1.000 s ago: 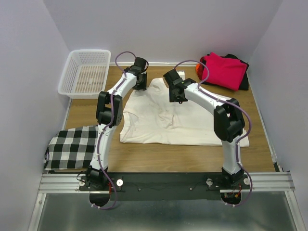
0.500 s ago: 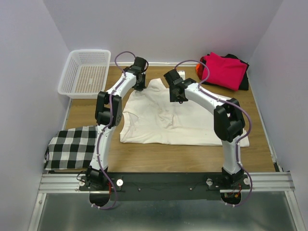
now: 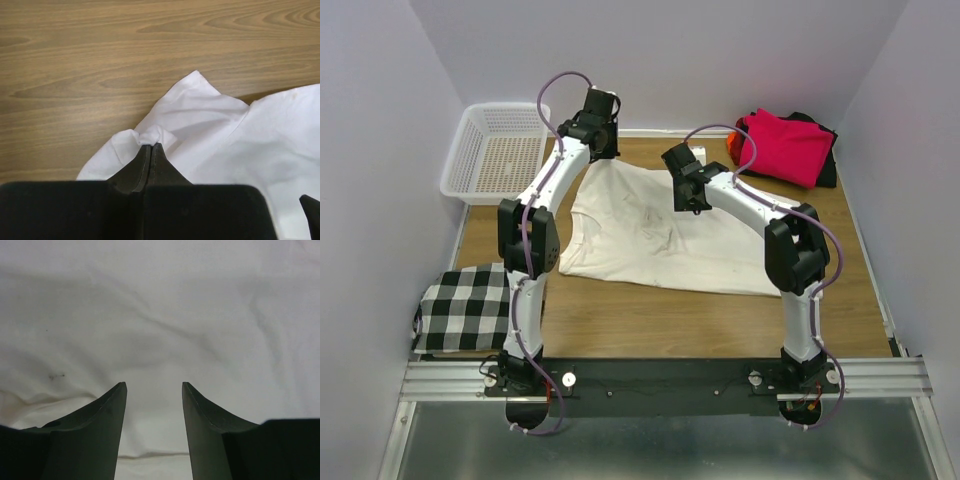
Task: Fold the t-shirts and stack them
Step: Grap the side of the flattened tshirt furthest away from the robot with both arms
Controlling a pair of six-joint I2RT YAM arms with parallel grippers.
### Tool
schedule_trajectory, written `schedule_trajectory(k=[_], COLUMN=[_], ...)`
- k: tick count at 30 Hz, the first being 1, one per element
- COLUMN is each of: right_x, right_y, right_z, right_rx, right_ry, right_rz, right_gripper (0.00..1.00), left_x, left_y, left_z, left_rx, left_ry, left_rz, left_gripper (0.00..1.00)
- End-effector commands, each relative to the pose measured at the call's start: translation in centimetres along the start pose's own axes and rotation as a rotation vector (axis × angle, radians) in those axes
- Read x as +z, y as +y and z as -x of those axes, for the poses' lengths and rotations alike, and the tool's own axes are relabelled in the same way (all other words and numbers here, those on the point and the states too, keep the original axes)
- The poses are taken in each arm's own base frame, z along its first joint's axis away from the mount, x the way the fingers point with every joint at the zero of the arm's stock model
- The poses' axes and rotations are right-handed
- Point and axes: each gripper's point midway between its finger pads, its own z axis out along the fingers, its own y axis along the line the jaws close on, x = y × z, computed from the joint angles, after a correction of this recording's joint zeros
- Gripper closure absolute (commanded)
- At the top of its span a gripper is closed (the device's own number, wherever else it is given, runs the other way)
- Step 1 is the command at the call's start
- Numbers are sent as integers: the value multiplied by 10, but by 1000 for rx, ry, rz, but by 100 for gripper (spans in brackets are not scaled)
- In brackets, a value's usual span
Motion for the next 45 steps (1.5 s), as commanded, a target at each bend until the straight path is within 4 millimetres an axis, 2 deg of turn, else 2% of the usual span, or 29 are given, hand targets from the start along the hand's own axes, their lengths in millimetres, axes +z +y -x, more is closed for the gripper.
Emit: schedule_trajectory(k=[1,4,7,8,10,11,13,14,16,17,24,28,29,36,39,40,45], right_x=[-11,-13,-12,-12,-9,-5,3,9,18,23,56,81,89,112,118,122,125], right_y=[-8,-14,-30,-44,-59,-77,-93,-111,-126,-142,-185,-199,-209,-245,-243,-251,-240], right_z=[13,16,19,23,26,28,30,32,31,31,33,27,26,36,31,26,5], right_rx=[13,16,44,76,115,146,179,213,244,272,340,405,427,497,496,517,522], right_ry=[-40,-49,-50,-53,-49,-40,-30,-23,-4,5,46,92,99,86,106,120,182], right_rz=[-11,-24,-50,-65,-79,-101,-124,-147,-162,-179,-232,-214,-222,-270,-253,-250,-203], right_gripper=[43,43,43,43,43,43,43,43,43,43,41,40,40,40,40,40,40], left_x=[-28,-33,-32,-30,-30,-31,-33,-34,-34,-36,-31,-27,-25,-21,-20,-20,-19], left_y=[-2,4,15,20,25,27,27,28,28,28,23,20,19,16,16,16,16], left_z=[6,-17,-42,-55,-64,-72,-78,-84,-91,-99,-133,-138,-138,-139,-138,-138,-134], left_rx=[9,25,33,34,33,32,30,30,32,36,39,40,37,38,41,41,47], left_ry=[-32,12,58,86,104,117,124,133,149,163,229,238,239,243,243,242,240], left_rz=[-25,2,41,57,77,78,75,74,72,71,53,47,48,37,35,34,38], left_gripper=[100,100,100,100,100,100,100,100,100,100,100,100,100,100,100,100,100])
